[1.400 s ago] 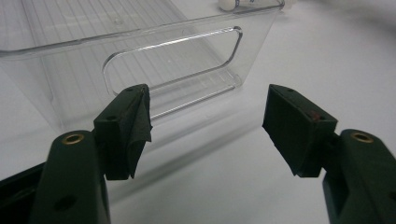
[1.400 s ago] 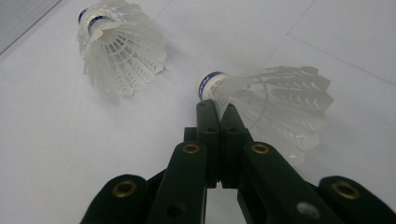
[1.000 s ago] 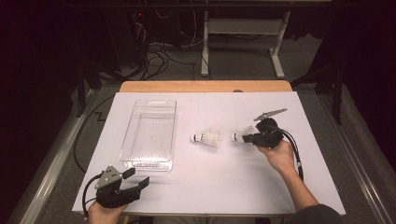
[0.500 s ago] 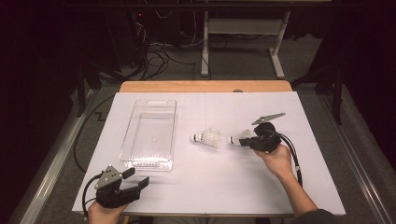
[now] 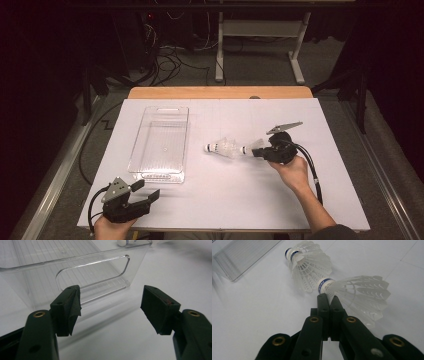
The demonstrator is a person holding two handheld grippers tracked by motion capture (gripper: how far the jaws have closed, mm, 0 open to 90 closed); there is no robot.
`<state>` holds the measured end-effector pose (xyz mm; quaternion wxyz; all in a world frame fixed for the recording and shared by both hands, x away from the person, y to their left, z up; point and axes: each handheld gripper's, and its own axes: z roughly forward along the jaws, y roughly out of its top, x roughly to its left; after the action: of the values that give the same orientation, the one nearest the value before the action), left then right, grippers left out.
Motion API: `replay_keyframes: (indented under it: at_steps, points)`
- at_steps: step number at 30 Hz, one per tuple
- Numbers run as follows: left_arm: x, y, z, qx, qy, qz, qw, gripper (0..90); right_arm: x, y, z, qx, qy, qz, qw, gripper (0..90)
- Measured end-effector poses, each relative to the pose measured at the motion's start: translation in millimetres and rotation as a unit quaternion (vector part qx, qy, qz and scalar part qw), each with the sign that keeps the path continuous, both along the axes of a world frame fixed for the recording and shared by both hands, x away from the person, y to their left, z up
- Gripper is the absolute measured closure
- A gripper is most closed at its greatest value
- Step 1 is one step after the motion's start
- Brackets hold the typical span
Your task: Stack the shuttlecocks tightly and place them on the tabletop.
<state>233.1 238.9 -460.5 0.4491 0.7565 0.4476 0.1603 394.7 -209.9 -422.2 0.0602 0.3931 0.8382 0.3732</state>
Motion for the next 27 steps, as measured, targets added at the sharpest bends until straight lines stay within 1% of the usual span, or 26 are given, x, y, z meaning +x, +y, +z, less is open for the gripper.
replay_keyframes:
  at_steps: [18, 27]
  points:
    - [0.0, 0.1, 0.0, 0.0, 0.0, 0.0, 1.0, 33.0, 3.8, 8.9, -3.6, 0.013, 0.001, 0.004, 0.9999, 90.0]
    - [-0.1, 0.5, 0.2, 0.001, 0.0, -0.001, 1.0, 33.1, 5.1, 13.3, -3.0, 0.016, 0.002, 0.007, 0.9999, 90.0]
